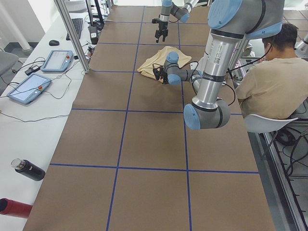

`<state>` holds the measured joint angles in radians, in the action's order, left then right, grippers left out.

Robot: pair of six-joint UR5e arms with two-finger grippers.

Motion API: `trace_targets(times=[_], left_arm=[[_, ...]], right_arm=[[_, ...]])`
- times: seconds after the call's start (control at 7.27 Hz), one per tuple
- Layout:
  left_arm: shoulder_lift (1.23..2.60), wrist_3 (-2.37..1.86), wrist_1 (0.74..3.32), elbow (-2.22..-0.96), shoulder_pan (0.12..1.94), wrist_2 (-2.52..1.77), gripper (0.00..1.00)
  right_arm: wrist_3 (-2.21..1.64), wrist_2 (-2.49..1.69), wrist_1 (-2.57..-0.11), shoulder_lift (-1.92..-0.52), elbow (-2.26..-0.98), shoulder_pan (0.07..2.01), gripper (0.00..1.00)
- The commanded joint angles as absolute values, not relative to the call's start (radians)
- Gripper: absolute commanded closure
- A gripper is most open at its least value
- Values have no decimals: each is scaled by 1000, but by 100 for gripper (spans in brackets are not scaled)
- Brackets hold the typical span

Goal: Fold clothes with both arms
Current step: 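Hold the shirt with both grippers and turn it square, farther from the robot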

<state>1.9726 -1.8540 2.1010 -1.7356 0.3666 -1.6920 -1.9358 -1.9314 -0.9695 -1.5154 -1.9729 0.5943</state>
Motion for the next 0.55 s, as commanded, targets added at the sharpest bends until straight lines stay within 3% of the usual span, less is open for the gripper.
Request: trace_targets(times=[0.0,0.14,0.28,0.41], left_arm=[[1973,-1856,2091,-1738,365,-1692,52],[1976,-1870,2089,-1740,365,-1692,64],[1974,-1871,2089,-1738,364,-1692,91],[1977,-1871,2089,-1738,364,-1692,100]], right_arm=[[-1936,-1931,-969,-1516,-1973,595,0],[-1936,-1931,-969,-1516,-1974,597,0],[-1936,-1931,-969,-1517,-1973,598,0],[-1936,-1931,-969,-1516,-1973,598,0]])
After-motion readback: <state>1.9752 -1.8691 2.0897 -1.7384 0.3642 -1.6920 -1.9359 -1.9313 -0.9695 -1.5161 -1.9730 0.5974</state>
